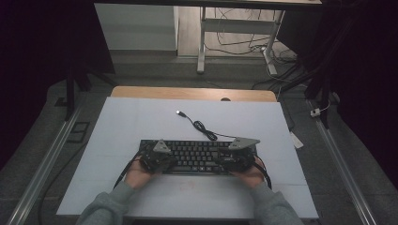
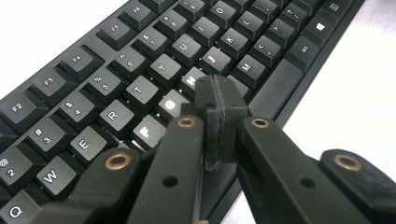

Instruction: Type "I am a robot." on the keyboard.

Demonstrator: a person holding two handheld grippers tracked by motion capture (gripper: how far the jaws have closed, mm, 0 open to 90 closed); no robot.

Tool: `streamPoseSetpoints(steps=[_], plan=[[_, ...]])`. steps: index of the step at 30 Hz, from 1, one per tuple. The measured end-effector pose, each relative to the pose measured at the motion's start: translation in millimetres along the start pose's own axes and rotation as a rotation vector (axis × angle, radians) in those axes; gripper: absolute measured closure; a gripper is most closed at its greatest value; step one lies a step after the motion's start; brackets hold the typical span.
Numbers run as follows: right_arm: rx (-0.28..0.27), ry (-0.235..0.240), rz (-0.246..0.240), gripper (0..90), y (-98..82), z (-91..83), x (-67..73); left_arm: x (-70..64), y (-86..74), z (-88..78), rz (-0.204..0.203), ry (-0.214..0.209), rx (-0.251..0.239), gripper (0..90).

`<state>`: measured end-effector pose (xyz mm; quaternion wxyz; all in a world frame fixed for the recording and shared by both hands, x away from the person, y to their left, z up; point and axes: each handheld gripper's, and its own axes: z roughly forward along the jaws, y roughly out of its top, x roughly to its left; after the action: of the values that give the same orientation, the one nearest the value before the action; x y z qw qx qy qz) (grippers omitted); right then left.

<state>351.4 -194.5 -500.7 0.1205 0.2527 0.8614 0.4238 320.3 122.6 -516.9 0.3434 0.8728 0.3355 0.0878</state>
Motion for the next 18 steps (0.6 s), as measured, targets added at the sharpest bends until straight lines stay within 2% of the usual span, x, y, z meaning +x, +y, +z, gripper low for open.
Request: streamPoseSetpoints(steps=[10, 14, 18], plan=[[0.011, -0.006, -0.003, 49.1, -0.5, 0.8, -0.7, -1.0, 0.6, 2.8, -0.003, 0.004, 0.012, 88.8], [0.004, -0.006, -0.003, 49.1, -0.3, 1.1, -0.3, 0.0, 1.4, -3.8, -0.02, -0.014, -0.045, 88.8], [0.003, -0.008, -0.005, 49.1, -0.1, 1.5, 0.4, 4.4, 1.2, -17.3, -0.043, -0.004, -0.095, 88.7]])
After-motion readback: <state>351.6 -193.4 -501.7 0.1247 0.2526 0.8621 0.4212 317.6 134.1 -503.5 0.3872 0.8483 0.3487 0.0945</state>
